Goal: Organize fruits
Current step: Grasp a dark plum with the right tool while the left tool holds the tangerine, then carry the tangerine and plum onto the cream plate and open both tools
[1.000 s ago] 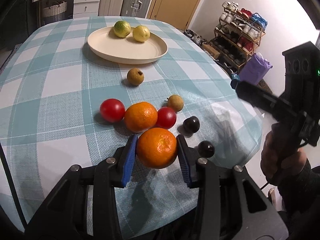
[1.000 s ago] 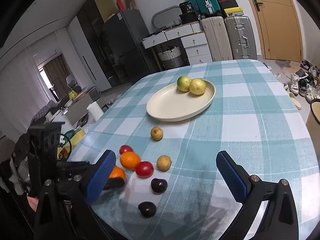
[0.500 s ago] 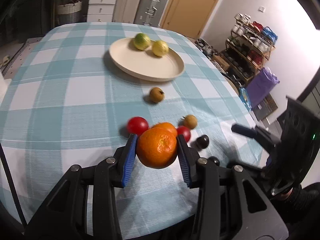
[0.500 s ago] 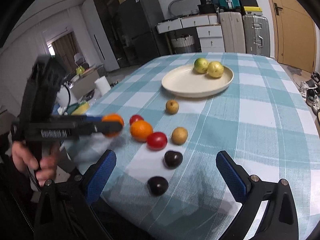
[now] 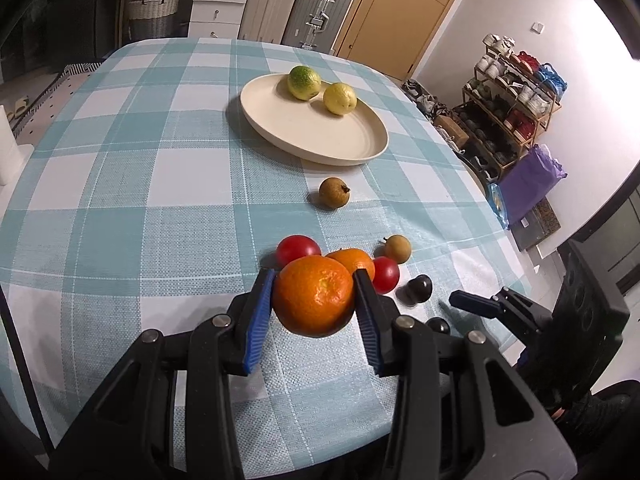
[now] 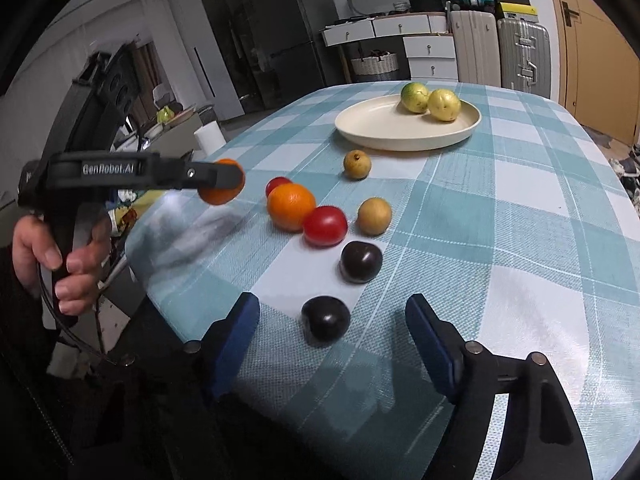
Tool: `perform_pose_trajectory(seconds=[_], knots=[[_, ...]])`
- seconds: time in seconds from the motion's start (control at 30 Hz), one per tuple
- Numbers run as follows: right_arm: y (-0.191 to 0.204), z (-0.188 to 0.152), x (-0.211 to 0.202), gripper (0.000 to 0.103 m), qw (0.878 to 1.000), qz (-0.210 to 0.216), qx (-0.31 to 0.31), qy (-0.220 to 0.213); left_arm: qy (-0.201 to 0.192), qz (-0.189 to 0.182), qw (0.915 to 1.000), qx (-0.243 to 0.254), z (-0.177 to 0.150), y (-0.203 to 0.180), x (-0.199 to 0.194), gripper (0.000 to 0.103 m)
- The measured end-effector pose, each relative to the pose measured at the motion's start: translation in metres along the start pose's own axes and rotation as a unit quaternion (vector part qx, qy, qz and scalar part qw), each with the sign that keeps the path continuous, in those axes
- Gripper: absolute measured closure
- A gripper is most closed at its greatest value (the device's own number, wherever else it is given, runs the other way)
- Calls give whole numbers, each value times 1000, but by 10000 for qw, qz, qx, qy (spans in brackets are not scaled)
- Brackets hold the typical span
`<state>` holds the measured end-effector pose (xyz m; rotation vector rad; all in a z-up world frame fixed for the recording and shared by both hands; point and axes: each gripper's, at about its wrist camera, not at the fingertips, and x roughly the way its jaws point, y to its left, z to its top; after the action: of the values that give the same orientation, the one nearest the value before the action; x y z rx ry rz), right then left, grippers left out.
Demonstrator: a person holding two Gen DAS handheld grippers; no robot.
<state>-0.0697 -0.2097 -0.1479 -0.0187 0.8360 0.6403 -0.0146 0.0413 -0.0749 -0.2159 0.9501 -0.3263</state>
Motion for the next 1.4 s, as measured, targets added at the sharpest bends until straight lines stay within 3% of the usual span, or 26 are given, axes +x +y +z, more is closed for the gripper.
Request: perform_pose_trajectory(seconds=[0.23,0.27,0.37,0.6,1.0,1.4], knots=[[5,-2,5,60,9998,-40,-175,54,101,21,9999,-39,1,2,4,66],[6,-2,7,69,9996,-154,-242,76,100,21,9999,-43,1,2,4,66],[8,-3,5,77,9995,-157,-279,42,87,16,9999,-57,1,3,4,66],[12,3,-5,77,9991,-60,-367,-214,31,34,10000,-50,9,3,2,66],[-3,35,-23,77,9975,294,21,-639,-126,-5,9999,-34,38,3,0,66],[-28,95,-34,77,9929,407,233,-1090,-252,51,9996,135,86,-2,9,66]])
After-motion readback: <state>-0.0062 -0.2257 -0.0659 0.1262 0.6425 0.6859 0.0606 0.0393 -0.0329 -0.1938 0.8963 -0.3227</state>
